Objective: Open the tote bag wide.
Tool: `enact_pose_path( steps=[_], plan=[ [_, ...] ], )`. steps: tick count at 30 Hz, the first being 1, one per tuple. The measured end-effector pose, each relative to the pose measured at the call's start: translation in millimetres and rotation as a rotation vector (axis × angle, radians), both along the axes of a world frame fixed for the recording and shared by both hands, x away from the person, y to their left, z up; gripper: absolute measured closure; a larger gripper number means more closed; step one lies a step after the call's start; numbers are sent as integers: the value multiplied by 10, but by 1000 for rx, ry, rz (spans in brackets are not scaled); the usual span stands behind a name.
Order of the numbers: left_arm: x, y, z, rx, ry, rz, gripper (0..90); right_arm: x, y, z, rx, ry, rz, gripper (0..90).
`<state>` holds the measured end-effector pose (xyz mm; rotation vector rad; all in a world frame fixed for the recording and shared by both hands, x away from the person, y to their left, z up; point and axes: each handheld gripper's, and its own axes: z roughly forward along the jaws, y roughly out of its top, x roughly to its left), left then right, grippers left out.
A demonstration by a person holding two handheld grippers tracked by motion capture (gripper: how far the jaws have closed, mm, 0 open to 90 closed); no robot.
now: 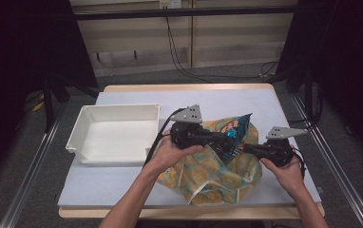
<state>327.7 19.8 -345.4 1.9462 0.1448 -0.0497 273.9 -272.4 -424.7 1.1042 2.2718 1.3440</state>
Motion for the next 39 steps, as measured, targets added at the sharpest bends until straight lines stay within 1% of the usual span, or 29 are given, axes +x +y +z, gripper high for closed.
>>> enact_pose_path(
  steps=[1, 2, 5, 6, 7, 10, 12, 14, 18, 20, 22, 24, 25, 26, 28, 29, 33, 35, 37, 38, 39],
  plan=[
    [7, -14, 1, -6, 5, -2, 900, -4, 6, 4, -1, -3, -1, 900],
    [13, -22, 11, -6, 6, 7, 900, -5, 8, 3, -1, -5, 0, 900],
    [30, -33, 38, -23, 13, 15, 900, 1, -4, -13, -1, -3, -1, 900],
    [41, -28, 55, -20, 14, 15, 900, 1, -9, -16, 1, -1, -5, 900],
    [48, -32, 65, -33, 18, 15, 900, 3, -16, -18, 3, 0, -6, 900],
    [64, -30, 117, -31, 10, 28, 900, 5, -35, -19, 7, -1, -8, 900],
    [75, -28, 145, -42, 14, 29, 900, 2, -36, -21, 12, 3, -6, 900],
    [84, -36, 183, -33, 16, 41, 900, 3, -30, -24, 15, 6, -2, 894],
    [89, -70, 270, -50, 3, 31, 900, 4, -3, -28, 18, 12, 11, 892],
    [91, -88, 310, -63, 5, 31, 900, 4, 2, -29, 19, 11, 14, 892],
    [100, -99, 350, -62, 1, 35, 900, 3, -2, -29, 20, 10, 15, 890],
    [116, -103, 381, -80, 5, 47, 900, 0, -7, -26, 21, 6, 15, 878],
    [124, -104, 400, -81, 8, 55, 900, -2, -9, -24, 22, 6, 18, 876],
    [131, -109, 423, -83, 4, 68, 900, -5, -11, -22, 21, 7, 19, 876],
    [144, -126, 462, -83, 2, 69, 900, -3, -13, -25, 24, 5, 19, 879],
    [147, -128, 491, -76, -11, 76, 900, -2, -13, -27, 20, 6, 18, 877],
    [161, -97, 597, -110, -15, 91, 900, -10, -16, -29, 21, 4, 15, 877],
    [161, -75, 647, -111, -30, 95, 900, -10, -19, -28, 20, 4, 14, 873],
    [167, -61, 678, -119, -30, 103, 900, -8, -24, -27, 24, 5, 12, 880],
    [173, -49, 698, -106, -34, 99, 900, -6, -24, -28, 26, 7, 8, 882],
    [171, -54, 702, -124, -34, 101, 900, -4, -23, -30, 31, 10, 9, 884]
  ],
)
